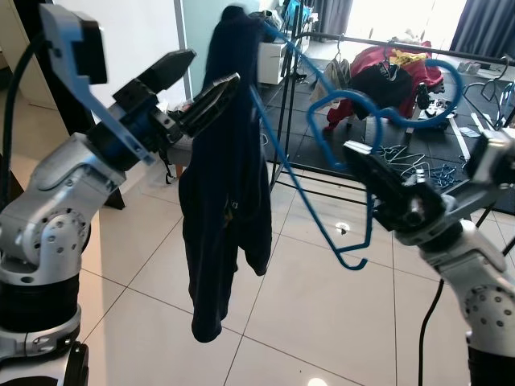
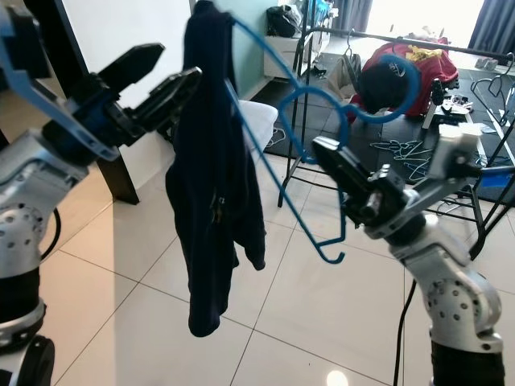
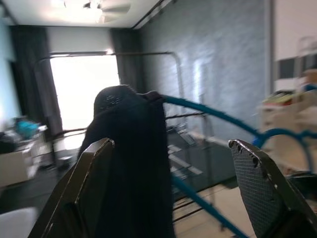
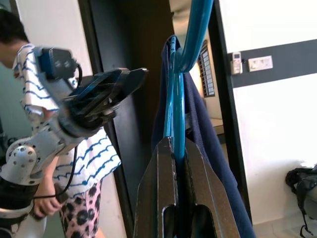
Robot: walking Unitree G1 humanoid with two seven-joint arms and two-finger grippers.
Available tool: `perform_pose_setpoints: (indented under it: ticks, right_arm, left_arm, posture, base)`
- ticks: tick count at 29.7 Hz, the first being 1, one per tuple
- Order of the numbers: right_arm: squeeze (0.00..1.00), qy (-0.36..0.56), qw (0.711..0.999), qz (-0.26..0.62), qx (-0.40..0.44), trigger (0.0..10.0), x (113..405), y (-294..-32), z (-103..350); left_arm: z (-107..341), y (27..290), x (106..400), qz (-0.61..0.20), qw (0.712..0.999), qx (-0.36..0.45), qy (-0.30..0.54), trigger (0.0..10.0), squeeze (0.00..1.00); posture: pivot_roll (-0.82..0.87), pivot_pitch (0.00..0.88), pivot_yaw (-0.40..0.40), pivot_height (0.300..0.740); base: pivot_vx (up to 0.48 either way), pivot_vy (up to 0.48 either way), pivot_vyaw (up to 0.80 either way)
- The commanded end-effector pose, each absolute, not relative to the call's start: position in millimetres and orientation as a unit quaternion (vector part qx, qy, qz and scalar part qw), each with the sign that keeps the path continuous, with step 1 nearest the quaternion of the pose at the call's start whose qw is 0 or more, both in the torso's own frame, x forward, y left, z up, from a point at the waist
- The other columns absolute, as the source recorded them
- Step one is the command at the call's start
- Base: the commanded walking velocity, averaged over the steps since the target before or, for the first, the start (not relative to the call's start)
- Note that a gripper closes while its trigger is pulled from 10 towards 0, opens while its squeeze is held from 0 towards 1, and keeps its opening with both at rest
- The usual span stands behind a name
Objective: Hang hanger
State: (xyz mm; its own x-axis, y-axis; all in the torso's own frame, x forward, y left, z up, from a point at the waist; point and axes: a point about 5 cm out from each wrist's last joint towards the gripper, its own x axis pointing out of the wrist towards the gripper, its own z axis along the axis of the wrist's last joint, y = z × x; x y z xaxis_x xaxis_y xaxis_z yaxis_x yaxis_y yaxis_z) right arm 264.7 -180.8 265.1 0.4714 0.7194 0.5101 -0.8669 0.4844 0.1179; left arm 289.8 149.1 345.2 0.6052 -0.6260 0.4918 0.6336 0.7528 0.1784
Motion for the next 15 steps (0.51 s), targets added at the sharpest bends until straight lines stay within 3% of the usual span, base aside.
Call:
perform_pose_setpoints:
  ticks: [1,15]
  right_arm:
    - [0.00,-0.222,0.828,0.483,0.180,10.0,263.7,-176.5,271.0]
    - [0.00,-0.223,0.826,0.486,0.179,10.0,265.6,-173.5,269.6]
  left_arm:
    - [343.5,147.9,297.4,-0.306,0.915,0.025,-0.261,10.0,0.00]
    - [352.0,137.1,303.6,-0.219,0.935,0.035,-0.277,10.0,0.00]
  posture:
    - [0.05,0.000,-0.034,0.740]
    - [0.06,0.000,-0.036,0.740]
  base:
    - [0.000,0.000,0.00]
    - [0.000,0.000,0.00]
